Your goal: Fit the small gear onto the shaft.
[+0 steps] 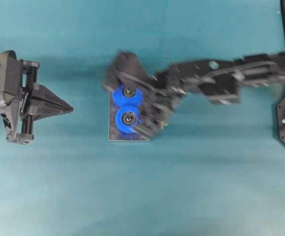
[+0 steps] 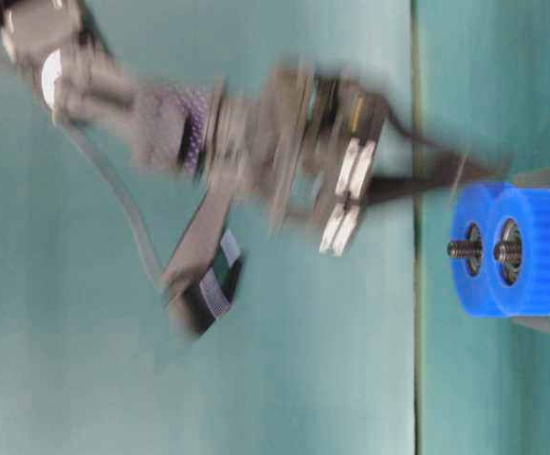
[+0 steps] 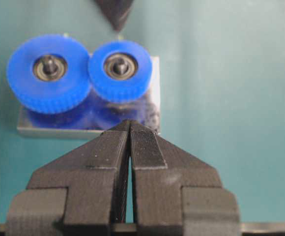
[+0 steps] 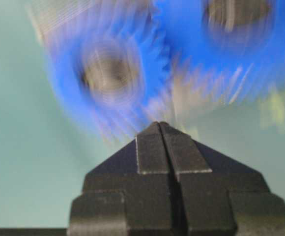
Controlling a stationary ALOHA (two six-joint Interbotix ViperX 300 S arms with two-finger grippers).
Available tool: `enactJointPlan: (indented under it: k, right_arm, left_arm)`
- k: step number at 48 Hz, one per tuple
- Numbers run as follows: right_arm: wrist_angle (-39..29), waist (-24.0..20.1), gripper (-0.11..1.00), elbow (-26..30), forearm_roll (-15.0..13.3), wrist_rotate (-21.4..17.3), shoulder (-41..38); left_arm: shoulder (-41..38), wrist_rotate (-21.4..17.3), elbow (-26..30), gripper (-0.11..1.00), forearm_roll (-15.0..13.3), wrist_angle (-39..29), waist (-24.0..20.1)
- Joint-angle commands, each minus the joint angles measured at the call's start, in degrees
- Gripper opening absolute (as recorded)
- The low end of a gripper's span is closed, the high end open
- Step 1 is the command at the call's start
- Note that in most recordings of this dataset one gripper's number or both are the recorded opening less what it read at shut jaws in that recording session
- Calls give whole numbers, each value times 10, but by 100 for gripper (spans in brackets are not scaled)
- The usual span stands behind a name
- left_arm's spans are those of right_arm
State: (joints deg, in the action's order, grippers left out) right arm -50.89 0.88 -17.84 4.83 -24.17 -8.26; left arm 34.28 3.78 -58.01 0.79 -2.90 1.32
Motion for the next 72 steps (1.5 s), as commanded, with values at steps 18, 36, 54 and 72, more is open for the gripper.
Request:
enactJointPlan:
  k: [18,36,54,72]
  right_arm:
    - [202,2,-1,-127,-30,2,148]
    - [286,0,-1,-202,-33,25,214]
    - [447,-12,-1,-312,-39,138,290]
    - [510,-16,-1,-352,-34,142,305]
  left_arm:
    - [20,-5,-14,0,1,47,-6]
    - [68,-4,-33,0,1,44,-7]
    - [69,-4,-41,0,2,44,-7]
    - [69,-3,-43,0,1,47,-6]
